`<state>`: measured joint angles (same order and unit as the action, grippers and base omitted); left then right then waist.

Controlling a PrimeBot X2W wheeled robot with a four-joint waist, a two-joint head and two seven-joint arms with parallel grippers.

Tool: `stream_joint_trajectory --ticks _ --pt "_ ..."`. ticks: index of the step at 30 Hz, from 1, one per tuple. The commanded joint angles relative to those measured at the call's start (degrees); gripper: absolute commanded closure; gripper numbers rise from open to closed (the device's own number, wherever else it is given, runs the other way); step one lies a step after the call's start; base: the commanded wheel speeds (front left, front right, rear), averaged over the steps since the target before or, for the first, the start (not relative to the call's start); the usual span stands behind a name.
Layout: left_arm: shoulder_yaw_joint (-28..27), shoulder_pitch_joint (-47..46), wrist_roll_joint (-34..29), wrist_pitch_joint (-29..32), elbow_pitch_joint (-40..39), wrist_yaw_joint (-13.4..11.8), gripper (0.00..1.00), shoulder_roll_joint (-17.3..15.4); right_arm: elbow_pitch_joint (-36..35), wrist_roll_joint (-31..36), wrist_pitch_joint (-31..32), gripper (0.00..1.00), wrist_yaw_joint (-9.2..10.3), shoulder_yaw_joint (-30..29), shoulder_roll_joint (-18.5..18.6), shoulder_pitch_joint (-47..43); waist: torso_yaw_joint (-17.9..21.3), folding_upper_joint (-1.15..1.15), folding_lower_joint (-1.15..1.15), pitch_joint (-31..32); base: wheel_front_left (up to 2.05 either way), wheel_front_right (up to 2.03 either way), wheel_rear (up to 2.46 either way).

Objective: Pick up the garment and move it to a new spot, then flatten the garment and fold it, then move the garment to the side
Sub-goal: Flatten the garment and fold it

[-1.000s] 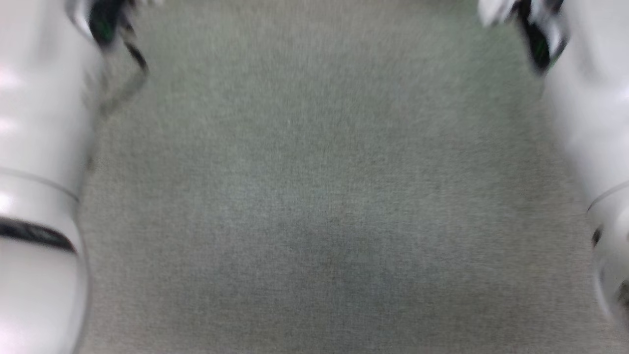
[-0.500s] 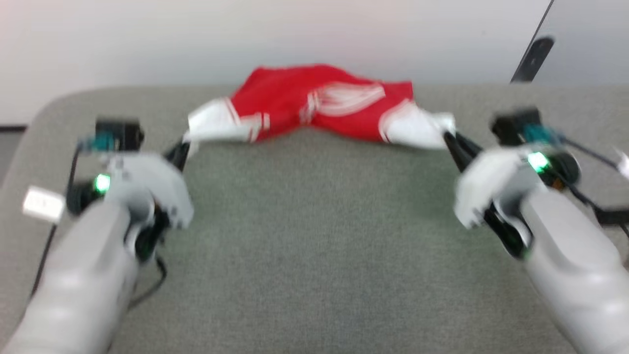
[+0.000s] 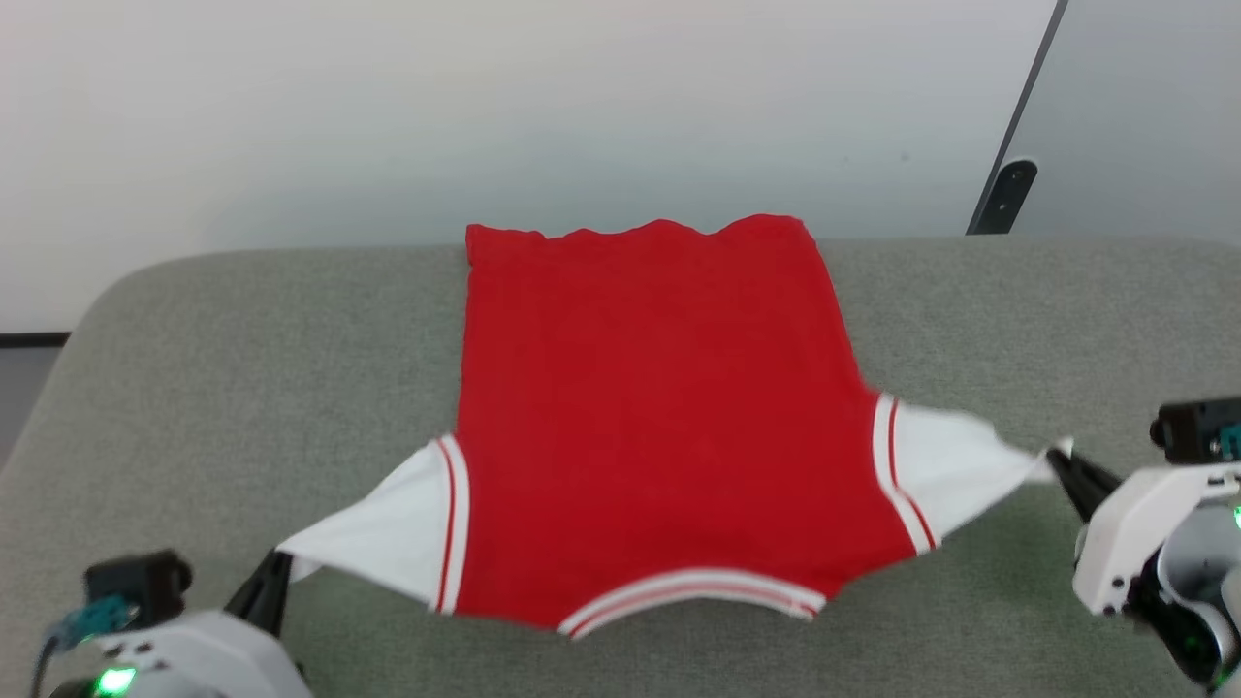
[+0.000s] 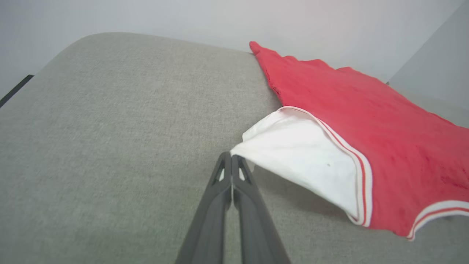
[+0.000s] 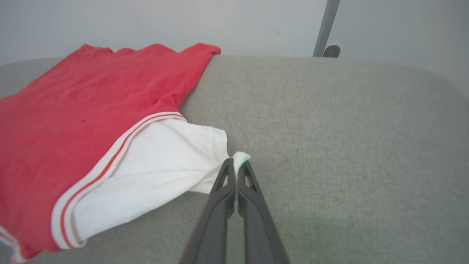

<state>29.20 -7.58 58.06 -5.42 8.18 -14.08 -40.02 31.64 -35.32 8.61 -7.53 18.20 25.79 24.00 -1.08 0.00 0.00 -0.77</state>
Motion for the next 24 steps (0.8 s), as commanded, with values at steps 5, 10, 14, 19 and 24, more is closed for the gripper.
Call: stream_joint_trajectory --ticks 5,10,14,19,24 --pt "-3.66 8.03 1.85 -2.33 -8.52 -5.47 1.00 -2.77 -7.44 2.55 8.15 1.00 0.09 -5.94 -1.27 -8.05 0.38 0.00 0.00 -2.13 0.00 0.00 0.00" --pt "-4.97 12.69 3.13 -3.59 -12.23 -7.57 1.00 -3.07 -14.19 5.35 14.32 1.00 0.09 -11.38 -3.56 -14.46 0.52 0.00 0.00 -3.67 0.00 0.00 0.00" --pt "-4.49 14.22 4.01 -2.27 -13.29 -8.10 1.00 -3.04 -18.81 8.08 20.27 1.00 0.09 -14.56 -5.53 -17.93 0.66 0.00 0.00 -5.03 0.00 0.00 0.00" --pt "-2.90 12.75 4.06 -0.48 -12.54 -7.63 1.00 -2.55 -21.66 10.64 26.18 1.00 0.09 -15.92 -7.78 -19.24 0.54 0.00 0.00 -6.47 0.00 0.00 0.00" --pt "-2.25 10.84 3.93 -0.15 -11.01 -6.92 1.00 -1.10 -24.01 12.78 31.91 1.00 0.09 -16.50 -10.19 -20.49 0.14 0.00 0.00 -8.42 0.00 0.00 0.00"
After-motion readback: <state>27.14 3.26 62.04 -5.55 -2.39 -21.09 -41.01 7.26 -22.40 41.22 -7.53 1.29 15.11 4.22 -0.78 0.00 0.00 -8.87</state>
